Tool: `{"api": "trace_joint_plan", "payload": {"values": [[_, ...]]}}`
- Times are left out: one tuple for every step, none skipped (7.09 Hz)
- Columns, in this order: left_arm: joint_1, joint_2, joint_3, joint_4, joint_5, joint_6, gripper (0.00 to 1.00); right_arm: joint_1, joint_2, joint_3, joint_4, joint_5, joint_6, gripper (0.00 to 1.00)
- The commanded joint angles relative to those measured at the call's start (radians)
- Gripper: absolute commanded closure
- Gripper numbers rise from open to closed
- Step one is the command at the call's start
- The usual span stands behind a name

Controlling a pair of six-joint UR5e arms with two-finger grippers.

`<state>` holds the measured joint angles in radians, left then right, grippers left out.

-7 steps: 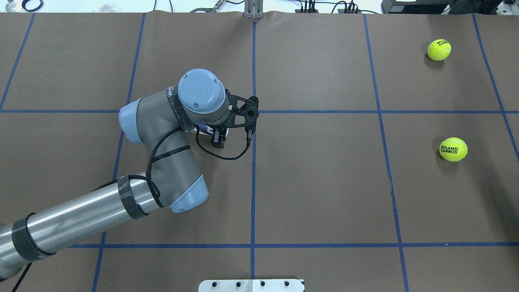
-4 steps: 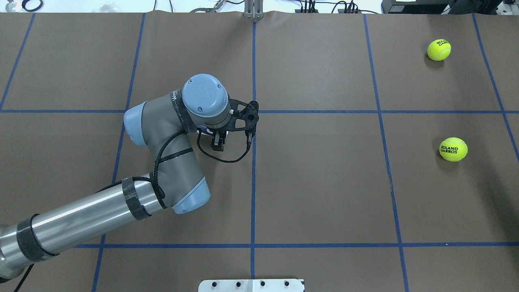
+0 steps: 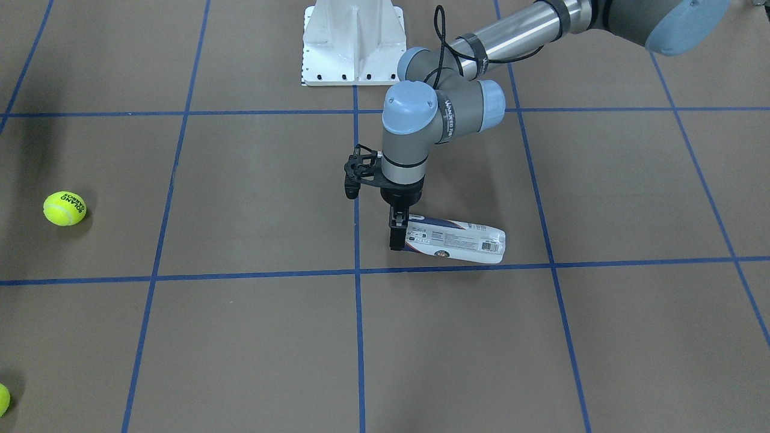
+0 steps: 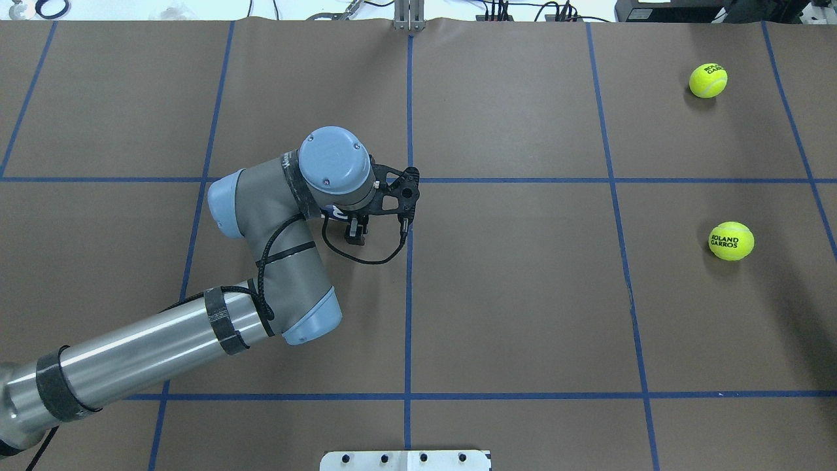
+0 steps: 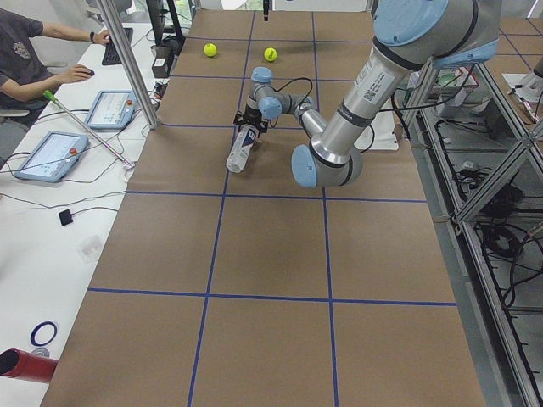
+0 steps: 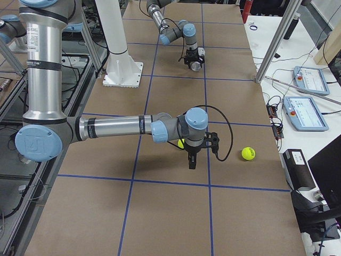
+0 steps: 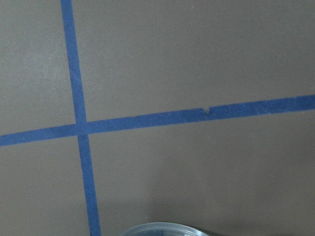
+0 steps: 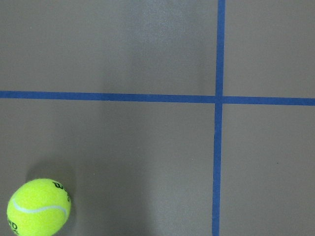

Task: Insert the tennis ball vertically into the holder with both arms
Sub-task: 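Lift the tube with the left gripper and stand it upright, open end up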

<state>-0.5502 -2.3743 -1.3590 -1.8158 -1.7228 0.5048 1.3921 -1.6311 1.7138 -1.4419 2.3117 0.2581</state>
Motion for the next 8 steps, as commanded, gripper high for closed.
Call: {"api": "trace_joint_plan", "payload": {"values": [[-0.005, 0.000, 0.006, -0.005, 0.002, 0.008, 0.09, -0.004, 0.000, 0.000, 0.000, 0.000, 0.000, 0.00], [-0.008, 0.001, 0.006, -0.004, 0.003, 0.008, 0.16, -0.004, 0.000, 0.000, 0.000, 0.000, 0.000, 0.00], [-0.008, 0.000, 0.005, -0.007, 0.009, 0.006, 0.18, -0.004, 0.000, 0.000, 0.000, 0.000, 0.000, 0.00], [-0.014, 0.000, -0.020, -0.019, 0.009, -0.003, 0.20, -0.004, 0.000, 0.001, 0.000, 0.000, 0.000, 0.00], [-0.023, 0.000, -0.032, -0.066, 0.009, -0.034, 0.21, -0.004, 0.002, 0.001, 0.000, 0.000, 0.000, 0.00], [-0.031, 0.001, -0.032, -0.112, 0.009, -0.058, 0.22, -0.004, 0.002, 0.003, 0.000, 0.000, 0.000, 0.00], [-0.045, 0.000, -0.034, -0.204, 0.009, -0.163, 0.22, -0.004, 0.004, 0.004, 0.002, 0.000, -0.002, 0.00], [-0.054, 0.001, -0.032, -0.373, 0.011, -0.315, 0.22, -0.004, 0.011, 0.015, 0.002, 0.002, -0.002, 0.00]]}}
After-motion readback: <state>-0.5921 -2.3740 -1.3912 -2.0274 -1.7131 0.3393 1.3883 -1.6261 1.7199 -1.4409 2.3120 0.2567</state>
